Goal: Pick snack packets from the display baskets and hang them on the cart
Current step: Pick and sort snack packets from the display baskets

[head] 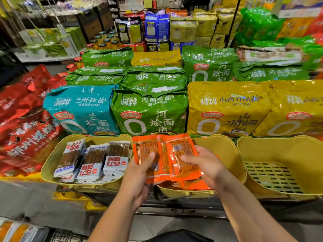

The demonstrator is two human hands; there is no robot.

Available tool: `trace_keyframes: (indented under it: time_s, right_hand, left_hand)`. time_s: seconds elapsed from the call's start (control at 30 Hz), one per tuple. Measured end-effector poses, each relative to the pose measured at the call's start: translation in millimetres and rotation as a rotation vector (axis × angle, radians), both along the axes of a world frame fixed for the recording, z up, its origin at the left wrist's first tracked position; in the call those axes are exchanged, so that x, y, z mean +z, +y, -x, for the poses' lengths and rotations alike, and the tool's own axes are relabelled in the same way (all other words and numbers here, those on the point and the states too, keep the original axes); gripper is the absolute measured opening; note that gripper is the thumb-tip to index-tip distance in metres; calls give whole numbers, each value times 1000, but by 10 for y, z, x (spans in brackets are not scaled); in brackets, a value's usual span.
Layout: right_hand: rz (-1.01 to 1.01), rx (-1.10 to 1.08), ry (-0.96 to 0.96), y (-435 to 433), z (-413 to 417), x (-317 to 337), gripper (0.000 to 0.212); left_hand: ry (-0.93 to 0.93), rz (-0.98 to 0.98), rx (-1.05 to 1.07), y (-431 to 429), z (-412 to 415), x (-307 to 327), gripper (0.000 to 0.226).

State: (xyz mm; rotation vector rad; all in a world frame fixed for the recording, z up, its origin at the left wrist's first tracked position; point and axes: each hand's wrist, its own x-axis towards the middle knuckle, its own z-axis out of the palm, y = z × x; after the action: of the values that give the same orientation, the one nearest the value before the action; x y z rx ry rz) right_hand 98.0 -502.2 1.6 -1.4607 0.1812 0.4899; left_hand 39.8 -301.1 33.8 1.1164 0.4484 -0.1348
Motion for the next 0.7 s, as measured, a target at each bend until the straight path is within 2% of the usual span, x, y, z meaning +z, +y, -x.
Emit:
trace_keyframes:
  time_s: [0.07, 0.17, 0.2, 0.27, 0.33, 0.4, 0.47, 0.63, 0.7]
  right_hand:
    - [202, -73, -72, -178, -108, -12, 17]
    - [530, -52, -105, -362, -229, -68, 19]
    - [602, 6, -87, -328, -231, -84, 21]
    - [588, 144, -66, -117, -186, -140, 30]
    - [620, 263, -129, 154, -94, -191, 31]
    - [853, 321, -273, 296, -67, -162, 21]
    - [1014, 292, -285, 189, -116, -105, 17]
    - [1387, 210, -177, -328, -198, -75, 36]
    - [1403, 232, -167, -422, -167, -123, 60]
  left_hand:
    - [-1, -14, 64, 85, -8, -8, 26]
    - [9, -23, 115, 194, -1, -16, 20]
    - [16, -22, 121, 200, -4, -24, 21]
    - [29, -24, 112, 170, -8, -33, 22]
    - [38, -25, 84, 124, -12, -33, 22]
    - [43, -33, 72, 118, -11, -27, 21]
    - [36, -44, 72, 152, -1, -7, 20]
    - [43, -33, 95, 213, 8, -30, 23]
    - [48, -16, 90, 200, 0, -50, 25]
